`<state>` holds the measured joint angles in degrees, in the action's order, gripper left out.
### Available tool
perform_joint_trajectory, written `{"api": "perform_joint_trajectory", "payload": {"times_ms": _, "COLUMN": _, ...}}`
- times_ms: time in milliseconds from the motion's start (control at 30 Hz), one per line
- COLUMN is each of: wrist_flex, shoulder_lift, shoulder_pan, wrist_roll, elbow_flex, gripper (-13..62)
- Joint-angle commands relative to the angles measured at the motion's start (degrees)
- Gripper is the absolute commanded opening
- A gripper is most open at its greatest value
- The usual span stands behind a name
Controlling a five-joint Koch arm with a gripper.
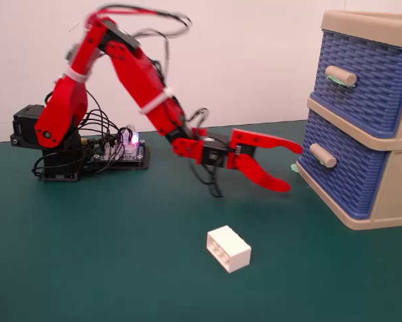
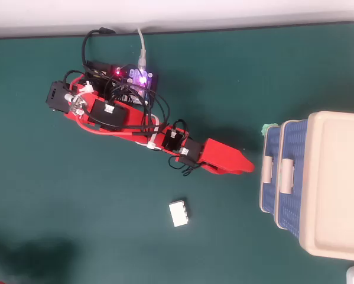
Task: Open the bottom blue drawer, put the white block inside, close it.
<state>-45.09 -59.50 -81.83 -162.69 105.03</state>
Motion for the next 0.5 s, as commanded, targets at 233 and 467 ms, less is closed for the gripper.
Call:
{"api": "perform_joint_trajectory", "payload": {"times_ms": 233, "wrist_flex": -1.58, "shoulder_lift": 6.77, "shoulder_pan": -2.99, "wrist_roll": -4.22, "elbow_flex": -16.35, "gripper": 29.4}}
{"api": "perform_joint_trajectory", "payload": {"times_ms": 467, "wrist_flex": 6.24, "shoulder_lift": 7.03, "shoulder_pan": -4.04, "wrist_roll": -4.13, "elbow_flex": -21.36, "gripper": 18.1}}
